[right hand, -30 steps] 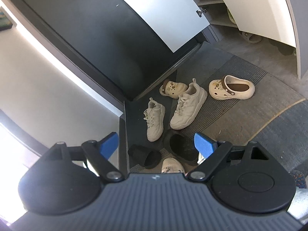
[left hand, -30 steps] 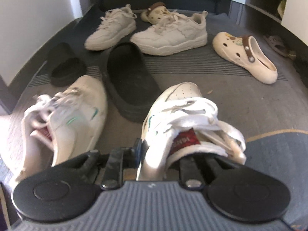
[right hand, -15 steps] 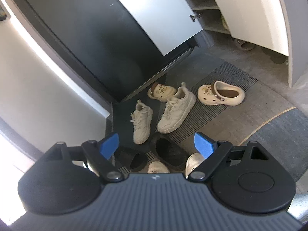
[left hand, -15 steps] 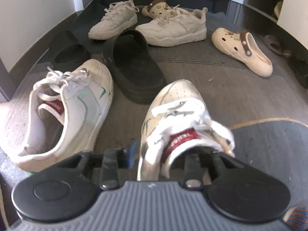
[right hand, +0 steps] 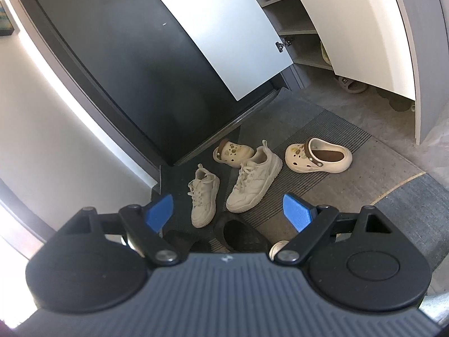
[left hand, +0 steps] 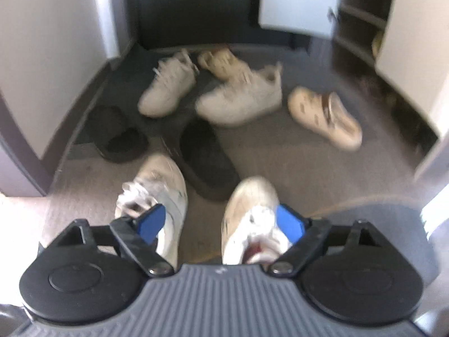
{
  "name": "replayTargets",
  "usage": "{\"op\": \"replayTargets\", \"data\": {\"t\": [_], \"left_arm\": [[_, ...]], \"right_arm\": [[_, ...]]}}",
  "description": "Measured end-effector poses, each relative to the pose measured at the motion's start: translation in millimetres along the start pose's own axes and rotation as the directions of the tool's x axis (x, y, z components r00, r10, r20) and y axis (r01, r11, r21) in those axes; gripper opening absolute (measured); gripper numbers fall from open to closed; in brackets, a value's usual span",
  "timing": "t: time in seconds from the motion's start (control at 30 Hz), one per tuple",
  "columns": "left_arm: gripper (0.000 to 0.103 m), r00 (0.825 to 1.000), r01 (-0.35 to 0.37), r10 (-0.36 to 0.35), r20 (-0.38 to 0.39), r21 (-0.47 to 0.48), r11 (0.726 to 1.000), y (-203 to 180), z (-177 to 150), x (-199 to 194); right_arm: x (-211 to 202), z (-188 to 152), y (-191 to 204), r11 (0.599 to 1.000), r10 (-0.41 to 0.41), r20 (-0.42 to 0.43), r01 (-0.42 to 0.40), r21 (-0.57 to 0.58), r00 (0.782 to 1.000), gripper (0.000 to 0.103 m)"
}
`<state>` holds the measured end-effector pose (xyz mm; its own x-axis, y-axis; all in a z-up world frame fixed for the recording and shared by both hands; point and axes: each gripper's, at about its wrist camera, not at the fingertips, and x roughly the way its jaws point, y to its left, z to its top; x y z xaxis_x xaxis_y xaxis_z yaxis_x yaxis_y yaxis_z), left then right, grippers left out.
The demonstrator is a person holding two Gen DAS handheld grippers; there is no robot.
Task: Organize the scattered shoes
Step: 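Set the sneaker down beside its matching sneaker and open the left gripper, then lower the right gripper onto a white sneaker and grasp its heel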
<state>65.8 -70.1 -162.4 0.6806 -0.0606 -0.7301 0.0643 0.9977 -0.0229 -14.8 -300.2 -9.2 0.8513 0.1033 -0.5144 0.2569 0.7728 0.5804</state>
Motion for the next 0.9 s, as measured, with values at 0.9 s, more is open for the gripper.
{"op": "replayTargets", "data": {"t": [0.9], "left_arm": [[0.103, 0.927, 0.056, -0.006, 0.376, -0.122, 0.991, 131.7, 109.7, -263.0]], "right_arm": [[171.6, -116.8, 40.0, 0.969, -0.206, -0.491, 0.107, -0.224, 0.847, 0.087]]}}
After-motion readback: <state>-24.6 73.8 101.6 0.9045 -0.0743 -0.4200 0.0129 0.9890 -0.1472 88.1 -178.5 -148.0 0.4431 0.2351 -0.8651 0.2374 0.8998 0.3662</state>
